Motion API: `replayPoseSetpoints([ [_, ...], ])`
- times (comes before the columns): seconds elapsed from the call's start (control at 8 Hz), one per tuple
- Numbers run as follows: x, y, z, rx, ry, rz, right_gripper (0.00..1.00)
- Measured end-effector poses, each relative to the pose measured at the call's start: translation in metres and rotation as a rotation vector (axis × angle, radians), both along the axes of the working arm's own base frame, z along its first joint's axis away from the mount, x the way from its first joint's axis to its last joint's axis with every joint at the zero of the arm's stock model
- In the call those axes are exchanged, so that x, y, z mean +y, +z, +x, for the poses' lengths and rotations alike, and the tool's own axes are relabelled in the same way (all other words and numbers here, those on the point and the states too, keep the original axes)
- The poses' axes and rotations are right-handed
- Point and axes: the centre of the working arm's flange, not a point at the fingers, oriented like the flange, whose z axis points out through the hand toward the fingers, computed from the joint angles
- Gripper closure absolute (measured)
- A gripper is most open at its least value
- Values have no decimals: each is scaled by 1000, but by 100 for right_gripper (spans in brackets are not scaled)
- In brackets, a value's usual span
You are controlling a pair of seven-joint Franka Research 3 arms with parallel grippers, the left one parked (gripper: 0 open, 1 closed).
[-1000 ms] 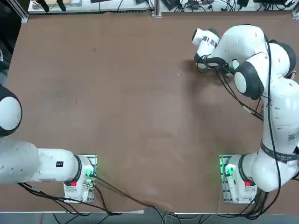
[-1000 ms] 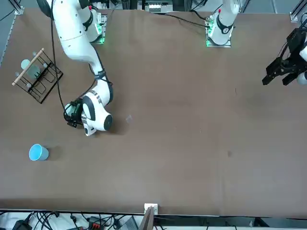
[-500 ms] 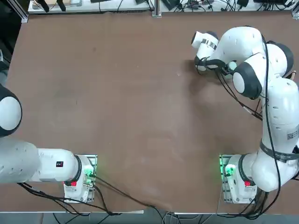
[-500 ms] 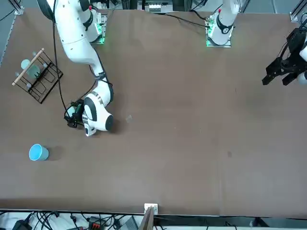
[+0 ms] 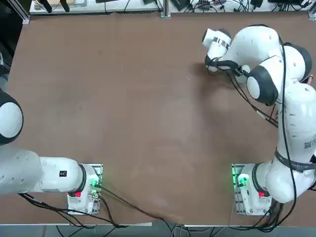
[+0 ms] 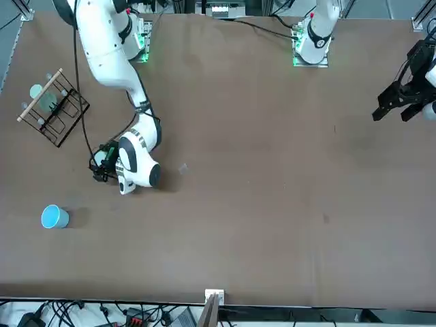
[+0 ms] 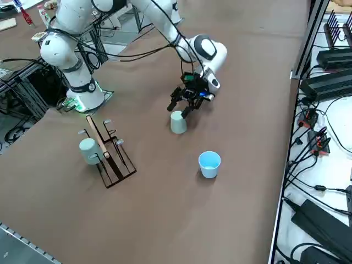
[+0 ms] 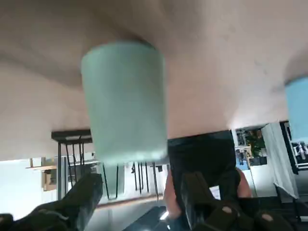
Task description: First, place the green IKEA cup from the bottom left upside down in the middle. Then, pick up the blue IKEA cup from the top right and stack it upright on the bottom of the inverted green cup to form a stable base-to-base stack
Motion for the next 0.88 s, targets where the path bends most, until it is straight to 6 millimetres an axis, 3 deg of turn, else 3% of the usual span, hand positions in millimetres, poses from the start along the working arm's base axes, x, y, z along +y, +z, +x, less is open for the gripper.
replayPoseSetpoints([
  [0.38,4,72,6,-82,-77,81,0],
  [0.62,-2,133,18,-174,-159,207,0],
  [0.88,-40,197,45,-264,-277,378,0],
])
